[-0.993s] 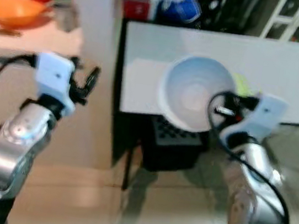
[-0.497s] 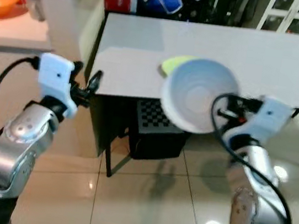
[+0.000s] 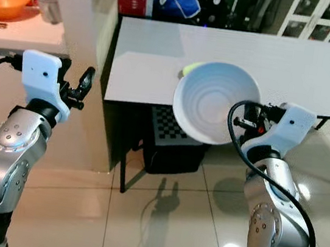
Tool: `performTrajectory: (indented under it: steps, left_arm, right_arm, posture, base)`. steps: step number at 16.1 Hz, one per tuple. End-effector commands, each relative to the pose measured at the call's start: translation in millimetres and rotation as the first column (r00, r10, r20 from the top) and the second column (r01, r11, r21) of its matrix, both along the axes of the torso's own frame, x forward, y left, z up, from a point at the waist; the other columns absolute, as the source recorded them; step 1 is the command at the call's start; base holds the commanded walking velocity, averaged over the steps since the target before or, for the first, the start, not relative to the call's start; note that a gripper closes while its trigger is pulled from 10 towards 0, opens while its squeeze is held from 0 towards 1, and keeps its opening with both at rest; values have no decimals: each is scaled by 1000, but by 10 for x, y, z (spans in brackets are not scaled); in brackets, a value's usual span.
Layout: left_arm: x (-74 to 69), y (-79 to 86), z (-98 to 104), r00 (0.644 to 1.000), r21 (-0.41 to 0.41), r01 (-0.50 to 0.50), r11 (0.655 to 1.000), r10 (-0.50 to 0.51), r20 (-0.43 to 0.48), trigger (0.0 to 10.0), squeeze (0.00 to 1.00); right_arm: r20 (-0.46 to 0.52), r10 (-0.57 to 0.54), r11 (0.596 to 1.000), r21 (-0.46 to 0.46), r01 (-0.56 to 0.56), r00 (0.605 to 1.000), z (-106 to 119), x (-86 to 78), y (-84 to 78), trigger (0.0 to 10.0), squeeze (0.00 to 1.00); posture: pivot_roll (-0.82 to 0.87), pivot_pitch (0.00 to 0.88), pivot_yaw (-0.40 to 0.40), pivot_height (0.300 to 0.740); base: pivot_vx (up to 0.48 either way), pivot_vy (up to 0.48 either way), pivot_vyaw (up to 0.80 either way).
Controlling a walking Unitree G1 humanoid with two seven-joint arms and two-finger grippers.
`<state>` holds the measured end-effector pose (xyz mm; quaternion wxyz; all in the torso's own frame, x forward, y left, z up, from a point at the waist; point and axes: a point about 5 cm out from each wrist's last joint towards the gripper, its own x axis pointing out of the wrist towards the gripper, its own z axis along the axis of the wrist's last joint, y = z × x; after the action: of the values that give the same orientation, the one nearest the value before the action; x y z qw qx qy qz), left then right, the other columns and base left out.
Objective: Setting the table
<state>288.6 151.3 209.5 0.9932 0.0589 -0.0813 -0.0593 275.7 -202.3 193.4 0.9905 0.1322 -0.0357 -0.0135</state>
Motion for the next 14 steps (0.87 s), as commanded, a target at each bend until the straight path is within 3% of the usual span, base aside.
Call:
performTrajectory:
  steps: [1, 10, 14]
  left_arm:
    - [8, 1, 58, 1000, 0, -4, 1000, 4, 28, 10000, 0]
    - [-8, -33, 51, 999, 0, 28, 1000, -28, 30, 10000, 0]
    - [-3, -34, 54, 999, 8, 26, 1000, -27, 32, 10000, 0]
  right_arm:
    - [23, -7, 1000, 20, 6, 1000, 70, 11, -25, 10000, 0]
    - [12, -54, 998, 45, 54, 998, 41, -16, -121, 10000, 0]
    - [14, -53, 998, 46, 52, 999, 42, -20, -127, 10000, 0]
  posture:
    - [23, 0, 6, 740]
    - [16, 0, 12, 740]
    - [16, 0, 12, 740]
  base:
    - [319, 0, -581]
    - [370, 0, -681]
    - [390, 0, -119]
